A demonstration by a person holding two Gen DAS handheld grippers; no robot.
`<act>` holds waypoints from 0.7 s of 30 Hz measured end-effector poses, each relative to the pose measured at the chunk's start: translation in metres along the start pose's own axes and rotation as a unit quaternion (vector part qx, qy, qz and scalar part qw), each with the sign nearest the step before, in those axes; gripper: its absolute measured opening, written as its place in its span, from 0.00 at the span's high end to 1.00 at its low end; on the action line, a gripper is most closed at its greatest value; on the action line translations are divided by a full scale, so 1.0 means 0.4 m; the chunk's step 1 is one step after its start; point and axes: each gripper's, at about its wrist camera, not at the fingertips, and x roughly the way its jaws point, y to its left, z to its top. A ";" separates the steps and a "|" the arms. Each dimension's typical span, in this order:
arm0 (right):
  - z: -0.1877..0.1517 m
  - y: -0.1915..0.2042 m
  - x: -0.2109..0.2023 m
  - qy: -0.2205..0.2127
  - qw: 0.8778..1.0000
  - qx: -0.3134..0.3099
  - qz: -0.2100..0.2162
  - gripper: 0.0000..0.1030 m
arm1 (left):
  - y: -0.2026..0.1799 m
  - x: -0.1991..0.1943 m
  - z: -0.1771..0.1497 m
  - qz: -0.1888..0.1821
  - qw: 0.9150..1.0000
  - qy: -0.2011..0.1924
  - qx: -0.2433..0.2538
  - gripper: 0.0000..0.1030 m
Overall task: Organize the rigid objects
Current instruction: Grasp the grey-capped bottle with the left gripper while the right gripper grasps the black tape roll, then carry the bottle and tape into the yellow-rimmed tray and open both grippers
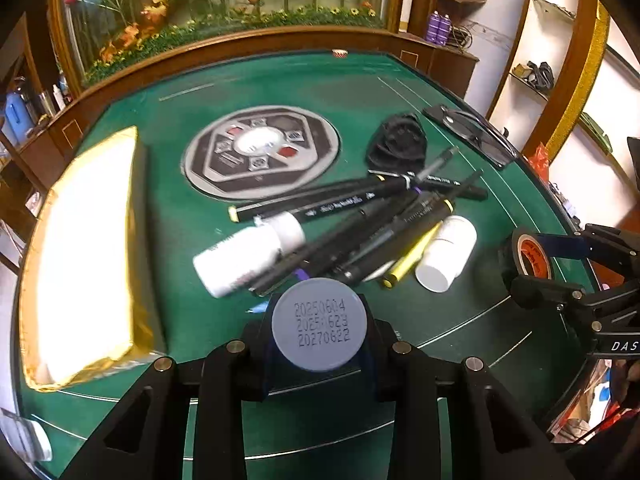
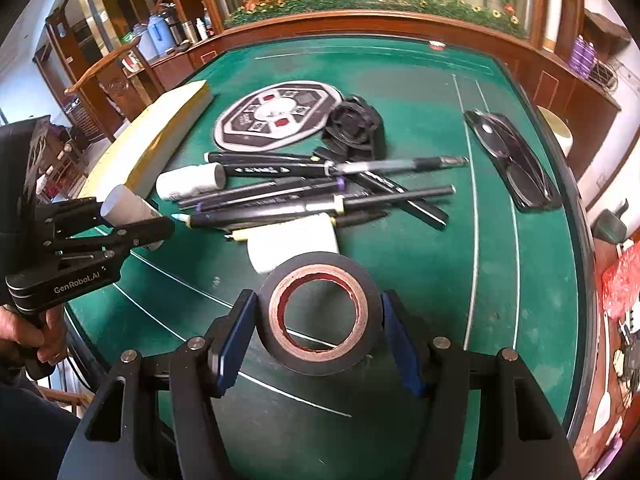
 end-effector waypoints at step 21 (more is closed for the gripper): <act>0.190 0.246 0.042 -0.003 0.994 -0.074 0.075 0.40 | 0.216 -0.122 -0.008 0.074 0.993 -0.053 -0.069 0.66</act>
